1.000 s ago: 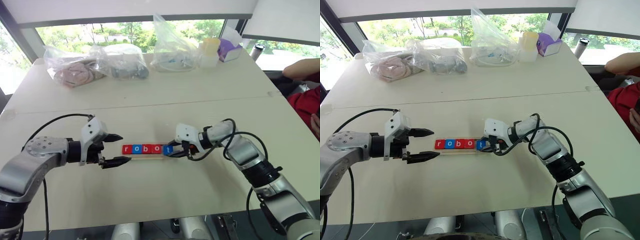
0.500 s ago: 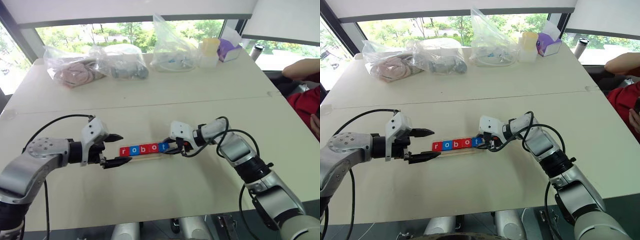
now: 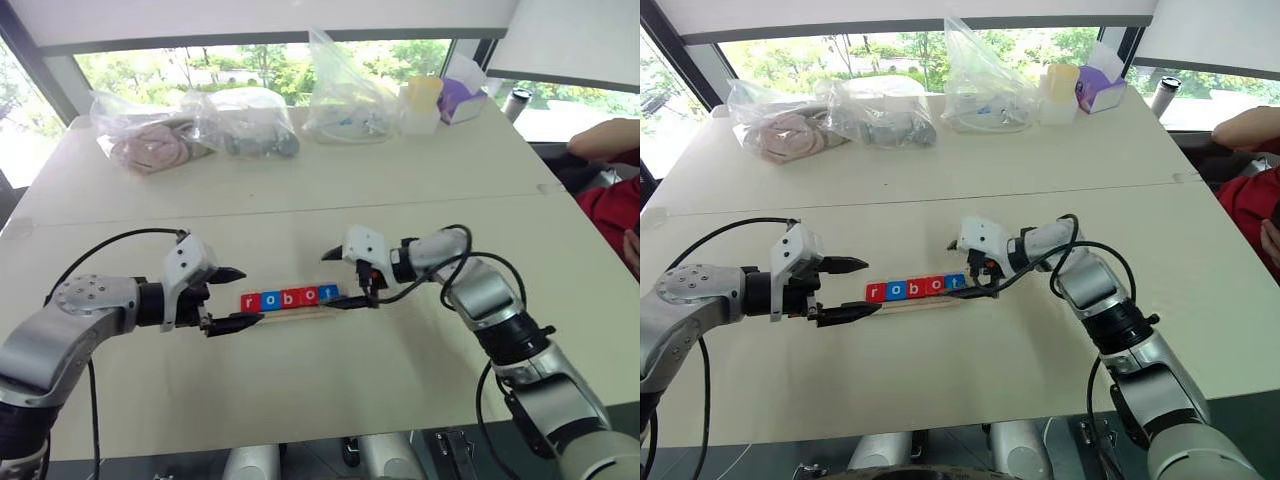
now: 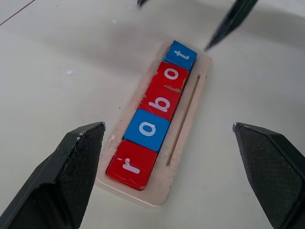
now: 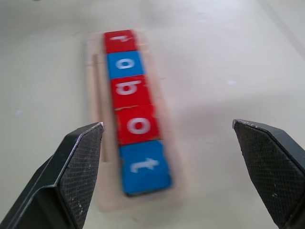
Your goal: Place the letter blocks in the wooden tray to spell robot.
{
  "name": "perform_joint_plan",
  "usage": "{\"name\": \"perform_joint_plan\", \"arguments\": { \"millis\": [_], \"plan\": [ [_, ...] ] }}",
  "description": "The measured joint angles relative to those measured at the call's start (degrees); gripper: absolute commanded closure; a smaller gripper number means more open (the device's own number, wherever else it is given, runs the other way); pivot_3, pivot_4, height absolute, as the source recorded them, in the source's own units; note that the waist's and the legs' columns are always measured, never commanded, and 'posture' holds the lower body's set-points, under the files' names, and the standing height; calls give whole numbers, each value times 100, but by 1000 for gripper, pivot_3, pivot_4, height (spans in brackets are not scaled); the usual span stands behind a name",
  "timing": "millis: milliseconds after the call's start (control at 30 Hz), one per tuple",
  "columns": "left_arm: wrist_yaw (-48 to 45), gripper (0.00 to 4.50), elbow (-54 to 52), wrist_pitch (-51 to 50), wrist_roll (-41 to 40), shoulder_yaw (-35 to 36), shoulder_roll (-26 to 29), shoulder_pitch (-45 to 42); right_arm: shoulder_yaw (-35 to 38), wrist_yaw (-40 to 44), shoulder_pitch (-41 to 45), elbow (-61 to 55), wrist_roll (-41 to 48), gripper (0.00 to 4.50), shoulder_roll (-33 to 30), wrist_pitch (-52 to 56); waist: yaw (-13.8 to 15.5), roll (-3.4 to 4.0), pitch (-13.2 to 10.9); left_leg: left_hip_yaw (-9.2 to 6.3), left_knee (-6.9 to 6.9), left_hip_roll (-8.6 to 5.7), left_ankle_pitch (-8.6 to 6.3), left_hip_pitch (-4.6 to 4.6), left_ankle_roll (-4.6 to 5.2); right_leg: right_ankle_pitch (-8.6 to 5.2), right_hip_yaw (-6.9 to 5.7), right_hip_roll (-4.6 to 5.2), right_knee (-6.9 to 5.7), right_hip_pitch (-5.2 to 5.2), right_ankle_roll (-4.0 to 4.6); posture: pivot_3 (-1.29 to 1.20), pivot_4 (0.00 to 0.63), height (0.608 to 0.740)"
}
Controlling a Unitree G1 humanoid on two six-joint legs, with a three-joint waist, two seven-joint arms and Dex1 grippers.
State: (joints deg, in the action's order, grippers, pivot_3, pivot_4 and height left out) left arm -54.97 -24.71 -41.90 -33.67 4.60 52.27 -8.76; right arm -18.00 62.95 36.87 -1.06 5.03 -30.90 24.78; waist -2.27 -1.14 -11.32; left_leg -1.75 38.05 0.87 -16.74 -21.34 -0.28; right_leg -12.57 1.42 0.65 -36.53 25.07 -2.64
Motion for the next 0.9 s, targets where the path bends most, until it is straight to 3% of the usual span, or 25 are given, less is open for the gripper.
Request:
{"name": "perform_joint_plan", "arguments": {
  "millis": [900],
  "plan": [
    [82,0,-7,-51,-58,82,-3,32,-176,-457,-61,985,-720,67,73,-1061,-14,0,0,1,0,1,0,0,0,2,1,-2,-7,5,-3,0,150,740]
  ]
}}
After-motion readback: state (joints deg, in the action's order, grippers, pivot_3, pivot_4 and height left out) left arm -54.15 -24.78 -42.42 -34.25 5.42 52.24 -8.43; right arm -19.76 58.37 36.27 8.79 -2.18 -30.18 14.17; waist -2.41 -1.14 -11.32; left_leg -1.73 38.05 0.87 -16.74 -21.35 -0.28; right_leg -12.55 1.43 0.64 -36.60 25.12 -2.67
